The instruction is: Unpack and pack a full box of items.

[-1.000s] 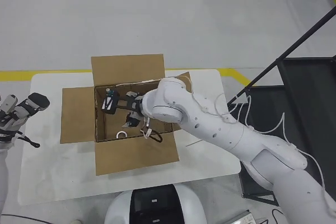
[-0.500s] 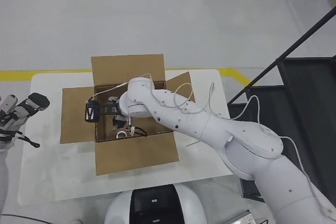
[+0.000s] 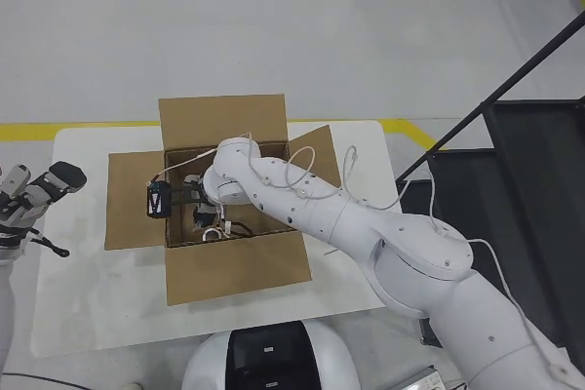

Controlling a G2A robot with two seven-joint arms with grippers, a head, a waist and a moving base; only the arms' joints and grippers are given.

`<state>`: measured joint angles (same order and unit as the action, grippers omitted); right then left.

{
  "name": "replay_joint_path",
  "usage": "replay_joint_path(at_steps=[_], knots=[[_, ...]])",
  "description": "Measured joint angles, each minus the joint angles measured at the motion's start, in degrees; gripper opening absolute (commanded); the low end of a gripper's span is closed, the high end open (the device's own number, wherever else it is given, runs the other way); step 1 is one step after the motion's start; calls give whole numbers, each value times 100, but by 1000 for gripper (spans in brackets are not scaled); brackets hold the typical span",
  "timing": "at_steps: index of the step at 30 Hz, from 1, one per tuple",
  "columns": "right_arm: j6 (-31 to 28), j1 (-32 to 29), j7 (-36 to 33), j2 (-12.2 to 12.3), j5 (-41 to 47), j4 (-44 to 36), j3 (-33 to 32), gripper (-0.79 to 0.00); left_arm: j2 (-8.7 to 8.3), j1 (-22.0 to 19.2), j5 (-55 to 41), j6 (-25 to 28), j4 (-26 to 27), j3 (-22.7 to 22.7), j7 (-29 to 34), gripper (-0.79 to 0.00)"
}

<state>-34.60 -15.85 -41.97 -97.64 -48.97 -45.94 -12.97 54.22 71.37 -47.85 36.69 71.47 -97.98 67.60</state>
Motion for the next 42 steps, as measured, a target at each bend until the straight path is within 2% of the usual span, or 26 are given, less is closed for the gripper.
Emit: replay_joint_path(at_steps=[13, 23, 24, 26, 32, 38, 42], knots=[[98, -77, 44, -9, -111, 40, 21, 0, 0, 0, 0, 0, 0, 0, 0, 0], [-169, -190, 160, -351, -477, 755, 144, 0, 0, 0, 0, 0, 0, 0, 0, 0], [-203, -190, 209, -395, -490, 840, 148, -9, 0, 0, 0, 0, 0, 0, 0, 0], [-256, -183, 373, -499, -519, 1056, 146, -117, 0, 0, 0, 0, 0, 0, 0, 0], [-297, -189, 811, -797, -617, 1737, 146, -299, 0, 0, 0, 0, 0, 0, 0, 0], [-421, -261, 995, -1059, -648, 2332, 151, -314, 0, 0, 0, 0, 0, 0, 0, 0], [-546, -273, 1079, -1194, -672, 2618, 143, -292, 0, 0, 0, 0, 0, 0, 0, 0]])
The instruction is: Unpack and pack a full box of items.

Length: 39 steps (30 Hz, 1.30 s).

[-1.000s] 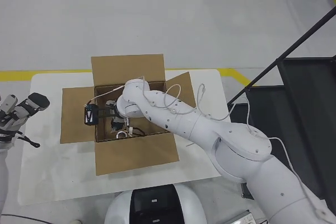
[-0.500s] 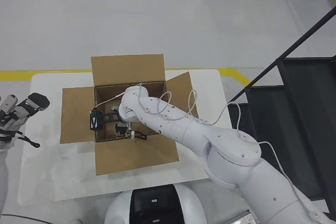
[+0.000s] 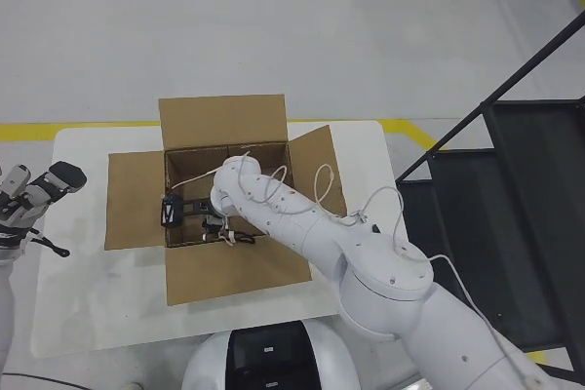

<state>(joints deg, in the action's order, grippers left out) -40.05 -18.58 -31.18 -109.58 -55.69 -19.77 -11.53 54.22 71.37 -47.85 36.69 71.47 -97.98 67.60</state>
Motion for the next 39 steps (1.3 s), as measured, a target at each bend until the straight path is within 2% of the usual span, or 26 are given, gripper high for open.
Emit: replay_joint_path(at_steps=[4, 10, 15, 22, 24, 25, 27, 36, 39], knots=[[-97, 5, 35, -110, -31, 259, -12, -286, 0, 0, 0, 0, 0, 0, 0, 0], [-163, 7, 90, -236, -104, 560, -26, -348, 0, 0, 0, 0, 0, 0, 0, 0], [-172, -14, 133, -327, -141, 689, -47, -369, 0, 0, 0, 0, 0, 0, 0, 0], [-149, -81, 125, -431, -175, 850, -76, -345, 0, 0, 0, 0, 0, 0, 0, 0], [-135, -92, 122, -453, -179, 890, -89, -302, 0, 0, 0, 0, 0, 0, 0, 0], [-126, -95, 137, -460, -172, 905, -101, -222, 0, 0, 0, 0, 0, 0, 0, 0], [-122, -84, 240, -470, -112, 932, -149, 0, 0, 0, 0, 0, 0, 0, 0, 0], [-425, 161, 849, -389, -82, 1079, -287, 0, 0, 5, 12, -11, 8, -1, -14, 0], [-477, 249, 1009, -338, -71, 1124, -334, 0, -5, 61, 297, -95, 82, -54, -348, 0]])
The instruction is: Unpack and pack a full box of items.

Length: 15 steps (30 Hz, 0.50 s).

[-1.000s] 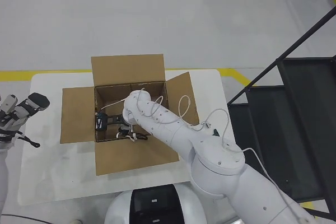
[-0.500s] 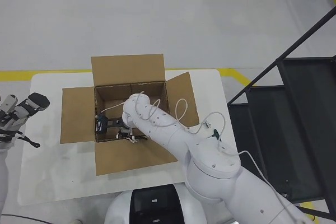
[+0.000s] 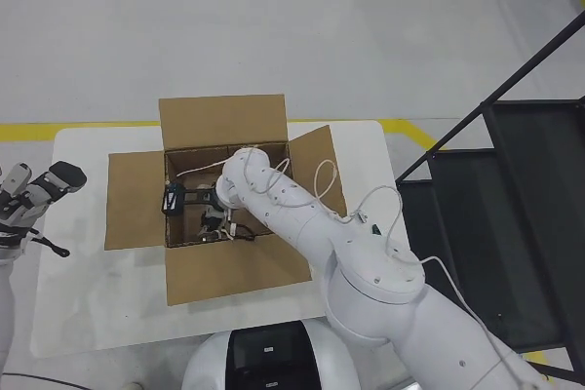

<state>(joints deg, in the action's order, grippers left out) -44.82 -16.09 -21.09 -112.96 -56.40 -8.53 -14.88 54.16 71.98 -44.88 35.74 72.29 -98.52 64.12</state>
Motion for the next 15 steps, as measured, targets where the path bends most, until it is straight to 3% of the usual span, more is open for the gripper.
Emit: replay_joint_path(at_steps=[8, 15], knots=[[-484, 165, 912, 184, 190, -131, -207, 0, -40, -97, 969, -277, -350, -172, -941, 0], [-1204, 40, 1866, 401, 150, -363, -311, 0, -126, -468, 2194, -351, -997, 71, -440, 0]])
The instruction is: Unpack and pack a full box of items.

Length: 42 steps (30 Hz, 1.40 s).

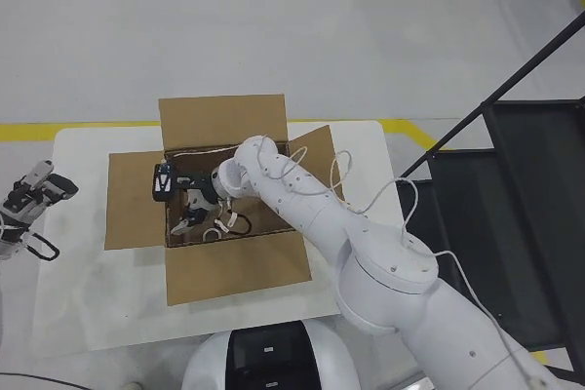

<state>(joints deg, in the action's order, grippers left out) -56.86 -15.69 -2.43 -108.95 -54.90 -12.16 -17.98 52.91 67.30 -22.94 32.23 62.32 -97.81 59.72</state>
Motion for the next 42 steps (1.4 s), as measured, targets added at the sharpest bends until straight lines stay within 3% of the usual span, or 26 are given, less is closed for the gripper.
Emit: replay_joint_path(at_steps=[8, 14, 15, 16, 17, 28, 42], knots=[[269, -155, 1006, 344, -173, -2, -149, 0, -2, -609, 862, 414, -847, 663, 797, 0], [516, -325, 1382, 595, -310, -231, -244, 0, -12, -740, 618, 155, -754, 1144, 1081, 0], [551, -354, 1400, 631, -318, -293, -264, 0, -25, -725, 599, 114, -721, 1204, 1122, -215], [580, -384, 1401, 668, -329, -363, -282, 0, -41, -705, 562, 76, -692, 1255, 1161, -539], [615, -427, 1377, 716, -347, -465, -305, 0, -62, -672, 471, 21, -661, 1306, 1216, -785], [1058, -925, 775, 1236, -296, -1753, -728, 0, -325, -133, -533, -268, -152, 1371, 1505, -785], [1821, -1908, -865, 2109, -145, -4096, -1904, 0, -738, 331, 21, -349, 324, 1739, 1585, -785]])
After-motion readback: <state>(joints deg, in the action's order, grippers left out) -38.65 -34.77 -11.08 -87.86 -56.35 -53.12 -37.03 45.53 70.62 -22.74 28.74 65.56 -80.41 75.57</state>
